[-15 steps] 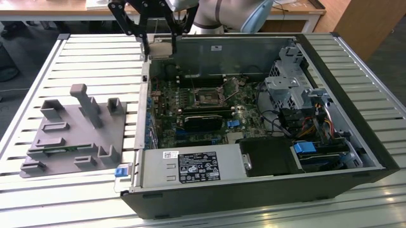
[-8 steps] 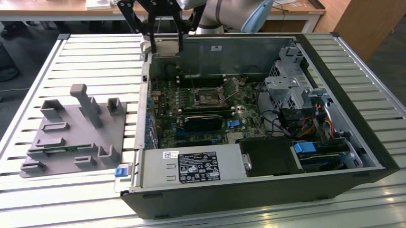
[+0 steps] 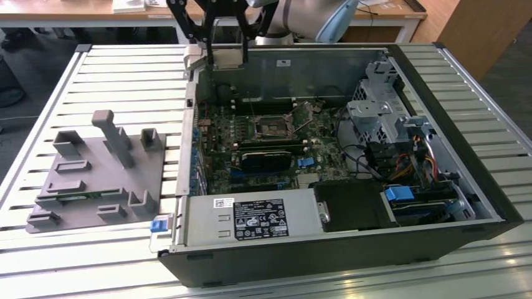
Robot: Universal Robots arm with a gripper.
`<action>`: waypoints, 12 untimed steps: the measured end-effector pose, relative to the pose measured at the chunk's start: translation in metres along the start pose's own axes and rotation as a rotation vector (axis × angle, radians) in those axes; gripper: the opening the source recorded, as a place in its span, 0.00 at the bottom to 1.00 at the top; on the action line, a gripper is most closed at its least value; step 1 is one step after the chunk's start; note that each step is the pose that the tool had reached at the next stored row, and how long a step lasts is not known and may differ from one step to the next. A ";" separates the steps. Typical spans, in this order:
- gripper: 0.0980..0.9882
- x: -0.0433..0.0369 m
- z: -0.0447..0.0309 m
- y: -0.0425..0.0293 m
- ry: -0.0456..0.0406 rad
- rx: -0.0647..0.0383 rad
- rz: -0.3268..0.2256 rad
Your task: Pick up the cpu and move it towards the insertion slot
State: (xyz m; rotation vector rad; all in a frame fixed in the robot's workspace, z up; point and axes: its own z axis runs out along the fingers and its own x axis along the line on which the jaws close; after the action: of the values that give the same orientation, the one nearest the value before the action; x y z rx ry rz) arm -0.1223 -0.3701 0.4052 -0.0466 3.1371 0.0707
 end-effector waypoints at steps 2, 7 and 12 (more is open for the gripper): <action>0.50 -0.0044 0.0002 0.0026 0.0001 0.000 0.000; 0.50 -0.0160 0.0009 0.0078 0.0000 0.000 0.000; 0.50 -0.0276 0.0016 0.0122 0.0000 0.000 0.000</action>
State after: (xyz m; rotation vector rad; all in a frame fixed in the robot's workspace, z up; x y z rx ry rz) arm -0.0950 -0.3570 0.4042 -0.0467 3.1371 0.0707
